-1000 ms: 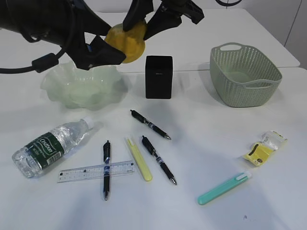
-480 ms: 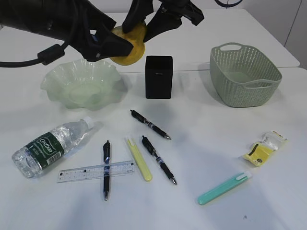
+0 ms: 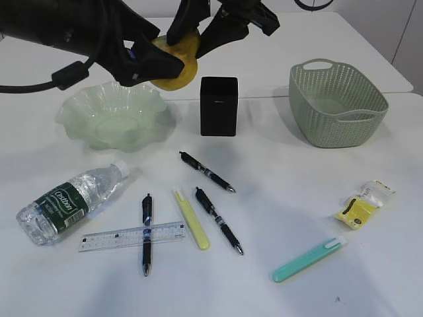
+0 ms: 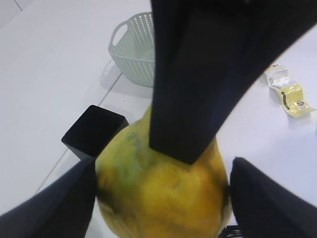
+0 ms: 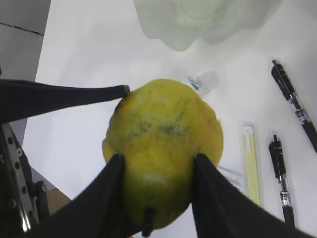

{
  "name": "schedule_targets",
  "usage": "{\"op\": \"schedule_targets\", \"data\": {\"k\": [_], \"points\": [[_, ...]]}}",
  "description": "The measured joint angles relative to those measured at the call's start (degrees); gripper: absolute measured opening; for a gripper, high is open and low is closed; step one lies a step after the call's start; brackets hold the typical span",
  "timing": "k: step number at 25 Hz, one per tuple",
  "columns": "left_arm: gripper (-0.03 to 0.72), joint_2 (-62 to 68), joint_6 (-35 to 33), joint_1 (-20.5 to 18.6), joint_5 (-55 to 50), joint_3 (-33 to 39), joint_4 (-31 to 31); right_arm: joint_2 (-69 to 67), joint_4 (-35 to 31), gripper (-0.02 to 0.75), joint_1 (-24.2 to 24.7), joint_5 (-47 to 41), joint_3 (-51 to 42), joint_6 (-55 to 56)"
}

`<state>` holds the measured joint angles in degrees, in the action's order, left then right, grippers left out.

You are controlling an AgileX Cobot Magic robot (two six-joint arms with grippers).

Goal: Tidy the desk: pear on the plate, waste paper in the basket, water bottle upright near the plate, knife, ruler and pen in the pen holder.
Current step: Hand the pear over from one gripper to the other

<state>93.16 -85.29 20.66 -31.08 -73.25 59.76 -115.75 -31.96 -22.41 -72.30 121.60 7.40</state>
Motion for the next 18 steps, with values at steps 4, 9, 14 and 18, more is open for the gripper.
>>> {"op": "schedule_targets", "data": {"k": [4, 9, 14, 18], "points": [[0.594, 1.2, 0.0, 0.0, -0.1, -0.1, 0.6, -0.2, 0.3, 0.313, 0.0, -0.1, 0.0, 0.0], [0.595, 2.5, 0.0, 0.0, -0.5, -0.4, 1.7, -0.3, 1.4, 0.313, 0.0, -0.4, -0.1, 0.0], [0.596, 2.8, 0.0, 0.0, -0.5, -0.5, 1.9, -0.8, 1.6, 0.313, 0.0, -0.4, -0.1, 0.0], [0.596, 2.8, 0.0, 0.0, -0.3, -0.5, 1.9, -0.8, 1.6, 0.313, 0.0, -0.4, -0.1, 0.0]]}}
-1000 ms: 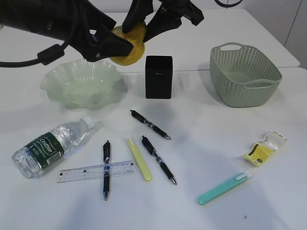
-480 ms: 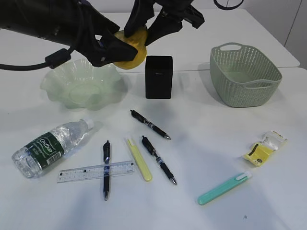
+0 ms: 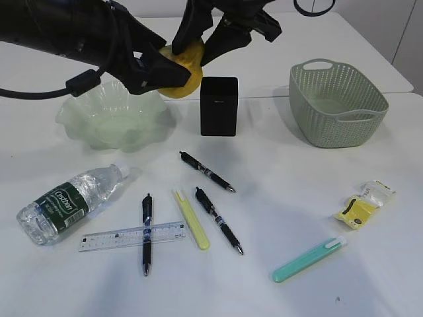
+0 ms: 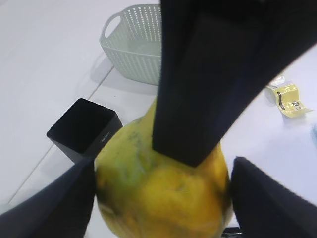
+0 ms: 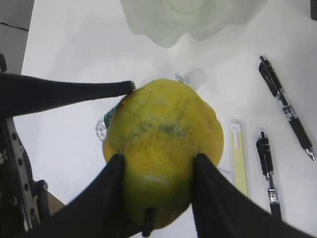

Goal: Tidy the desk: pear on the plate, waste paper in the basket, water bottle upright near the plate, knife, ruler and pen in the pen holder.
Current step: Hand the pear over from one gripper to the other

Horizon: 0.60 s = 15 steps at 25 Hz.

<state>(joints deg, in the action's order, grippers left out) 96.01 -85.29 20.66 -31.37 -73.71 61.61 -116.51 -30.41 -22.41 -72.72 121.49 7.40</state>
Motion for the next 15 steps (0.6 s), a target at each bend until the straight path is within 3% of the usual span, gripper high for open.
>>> {"op": "schedule_targets", "data": {"k": [9, 15], "points": [[0.596, 0.0, 0.0, 0.0, -1.2, 0.0, 0.0, 0.0, -0.1, 0.313, 0.0, -0.4, 0.0, 0.0], [0.666, 0.2, 0.1, 0.0, -2.3, 0.0, 0.9, 0.0, -0.4, 0.313, 0.0, -0.8, 0.0, 0.0]]}}
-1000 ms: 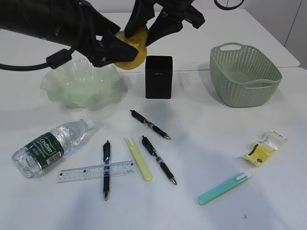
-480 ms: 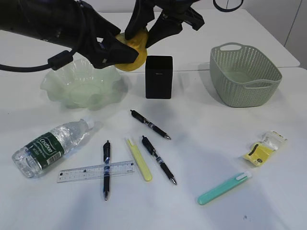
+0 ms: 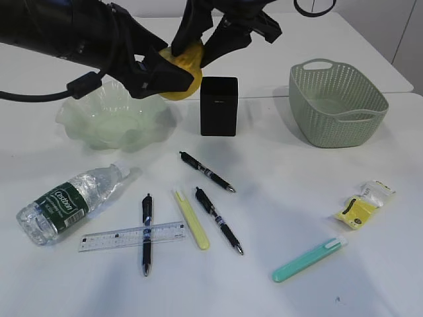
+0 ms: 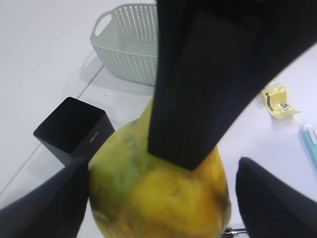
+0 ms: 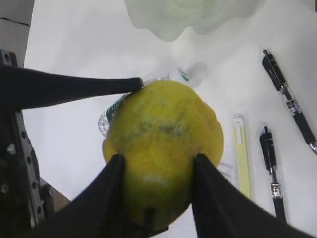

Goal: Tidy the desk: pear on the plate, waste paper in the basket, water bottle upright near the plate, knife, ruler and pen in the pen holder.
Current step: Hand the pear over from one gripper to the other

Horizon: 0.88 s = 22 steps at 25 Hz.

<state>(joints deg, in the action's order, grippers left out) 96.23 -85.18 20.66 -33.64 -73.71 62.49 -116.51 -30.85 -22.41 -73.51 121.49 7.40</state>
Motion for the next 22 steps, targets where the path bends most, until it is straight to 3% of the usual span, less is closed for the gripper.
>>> {"op": "schedule_targets", "data": {"k": [12, 22], "points": [[0.673, 0.2, 0.2, 0.0, 0.6, 0.0, 0.2, 0.0, -1.0, 0.313, 0.0, 0.0, 0.0, 0.0], [0.602, 0.8, 0.2, 0.0, 0.6, 0.0, 0.6, 0.0, -0.9, 0.314, 0.0, 0.0, 0.0, 0.0]]}}
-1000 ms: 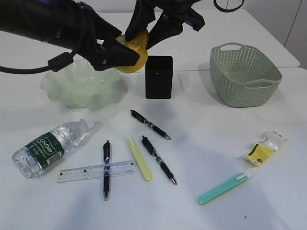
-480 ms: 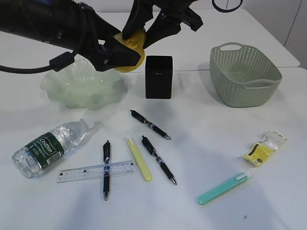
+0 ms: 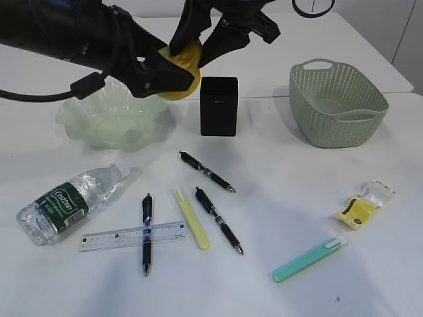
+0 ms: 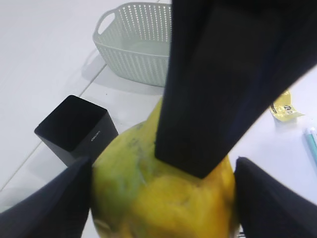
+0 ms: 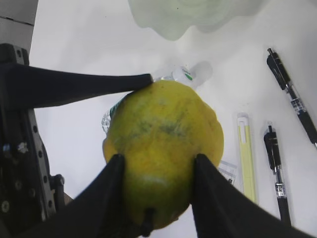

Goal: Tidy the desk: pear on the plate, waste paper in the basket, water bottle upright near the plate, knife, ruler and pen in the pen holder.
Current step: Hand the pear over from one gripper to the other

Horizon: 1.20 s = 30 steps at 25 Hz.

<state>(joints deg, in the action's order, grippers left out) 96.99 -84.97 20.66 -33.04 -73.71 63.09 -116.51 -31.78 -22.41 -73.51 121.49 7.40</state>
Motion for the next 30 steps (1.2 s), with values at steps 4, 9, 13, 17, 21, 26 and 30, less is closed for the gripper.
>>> {"op": "schedule_targets", "data": {"k": [4, 9, 13, 17, 21, 26, 30], "points": [[0.587, 0.0, 0.0, 0.0, 0.0, 0.0, 0.1, 0.0, 0.0, 0.314, 0.0, 0.0, 0.0, 0.0], [0.558, 0.0, 0.3, 0.0, 0.0, 0.0, 0.1, 0.0, 0.0, 0.314, 0.0, 0.0, 0.0, 0.1], [0.547, 0.0, 0.3, 0.0, 0.0, 0.0, 0.2, 0.0, 0.0, 0.314, 0.0, 0.0, 0.0, 0.1], [0.535, 0.0, 0.4, 0.0, -0.3, 0.0, 0.2, 0.0, 0.0, 0.314, 0.0, -0.2, 0.0, 0.2], [0.529, 0.0, 0.5, 0.0, -0.4, 0.0, 0.2, 0.0, 0.0, 0.315, 0.0, -0.2, 0.0, 0.3], [0.529, 0.0, 0.5, -0.1, -0.6, 0.0, 0.2, 0.0, 0.0, 0.316, 0.0, -0.3, 0.0, 0.5], [0.529, 0.0, 0.5, -0.1, -0.6, 0.0, 0.2, 0.0, 0.0, 0.334, 0.0, -0.3, 0.0, 0.5]]}}
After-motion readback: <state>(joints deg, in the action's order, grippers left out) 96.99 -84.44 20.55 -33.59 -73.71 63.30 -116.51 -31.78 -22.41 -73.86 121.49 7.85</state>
